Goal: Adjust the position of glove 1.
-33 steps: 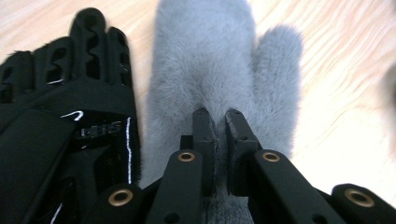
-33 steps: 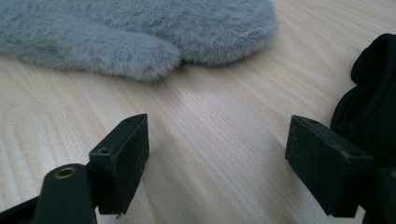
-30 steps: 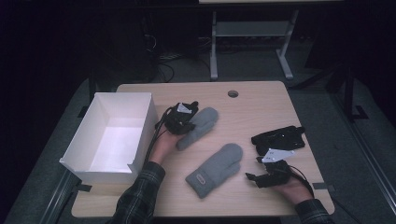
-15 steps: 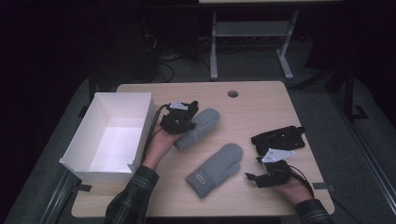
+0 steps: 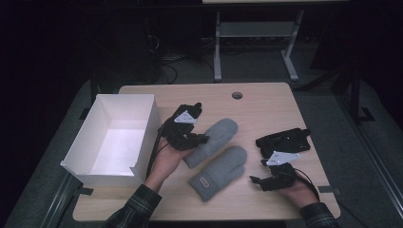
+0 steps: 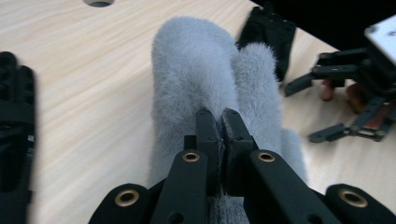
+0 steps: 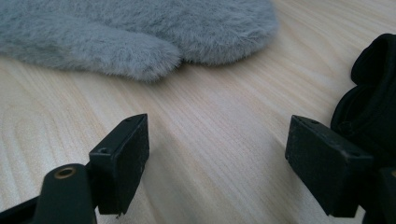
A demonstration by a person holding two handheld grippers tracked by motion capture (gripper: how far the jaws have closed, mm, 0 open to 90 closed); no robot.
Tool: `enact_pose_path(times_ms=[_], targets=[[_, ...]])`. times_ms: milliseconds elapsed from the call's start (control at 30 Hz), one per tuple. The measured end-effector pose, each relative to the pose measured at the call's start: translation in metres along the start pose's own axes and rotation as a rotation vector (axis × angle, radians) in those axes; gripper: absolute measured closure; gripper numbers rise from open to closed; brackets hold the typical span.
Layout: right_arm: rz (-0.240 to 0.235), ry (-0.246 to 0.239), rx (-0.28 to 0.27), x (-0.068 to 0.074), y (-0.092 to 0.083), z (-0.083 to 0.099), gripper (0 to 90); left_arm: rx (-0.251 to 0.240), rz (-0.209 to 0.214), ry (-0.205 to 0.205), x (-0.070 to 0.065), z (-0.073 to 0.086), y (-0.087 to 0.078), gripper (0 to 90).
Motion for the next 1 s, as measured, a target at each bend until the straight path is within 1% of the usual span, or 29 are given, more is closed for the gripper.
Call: enact_pose_path(times_ms=[100,167,200,333,433,500,633,733,800,833,900,933,967,1000], targets=[[-0.001,0.001,-0.002,0.0,0.0,0.0,21.5,0.011,0.008,0.002,-0.013,0.004,0.0,87.6],[0.0,0.001,0.0,0.0,0.0,0.0,21.5,0.004,0.01,-0.006,-0.02,0.007,0.0,87.6],[-0.001,0.001,0.0,0.0,0.0,0.0,21.5,-0.004,0.004,-0.004,-0.023,0.009,0.0,87.6],[-0.002,0.001,0.001,0.0,0.0,0.0,21.5,-0.011,0.011,-0.032,-0.033,0.019,0.002,87.7],[-0.001,0.002,0.001,0.0,0.0,0.0,21.5,0.007,0.014,-0.029,-0.037,0.023,0.003,87.7],[-0.001,0.002,0.002,0.0,0.0,0.0,21.5,0.005,0.018,-0.028,-0.04,0.026,0.004,87.7],[-0.001,0.002,0.001,0.0,0.0,0.0,21.5,0.017,0.031,-0.021,-0.045,0.031,0.008,87.7],[-0.001,0.002,0.002,0.0,0.0,0.0,21.5,0.024,0.022,-0.02,-0.046,0.036,0.01,87.6],[-0.001,0.002,0.002,0.0,0.0,0.0,21.5,0.043,0.027,-0.021,-0.047,0.04,0.013,87.6],[-0.001,0.001,0.002,0.0,0.0,0.0,21.5,0.047,0.026,-0.014,-0.047,0.042,0.014,87.6],[-0.001,0.001,0.002,0.0,0.0,0.0,21.5,0.056,0.03,-0.015,-0.05,0.046,0.018,87.6],[-0.001,0.002,0.002,0.0,0.0,0.0,21.5,0.06,0.03,-0.009,-0.051,0.047,0.02,87.6],[-0.001,0.002,0.002,0.0,0.0,0.0,21.5,0.075,0.027,0.005,-0.052,0.049,0.021,87.5],[-0.001,0.007,0.004,0.0,0.0,0.0,21.5,0.083,0.024,0.006,-0.053,0.051,0.023,87.5]])
Point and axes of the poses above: each handheld gripper's, and its own axes: y roughly forward along the jaws, z roughly out of its underside, x roughly to its left, the point moved 5 cm from there along y, roughly forward along the jaws, and after that the axes turned 11 degrees about -x, right-handed, at the moved point
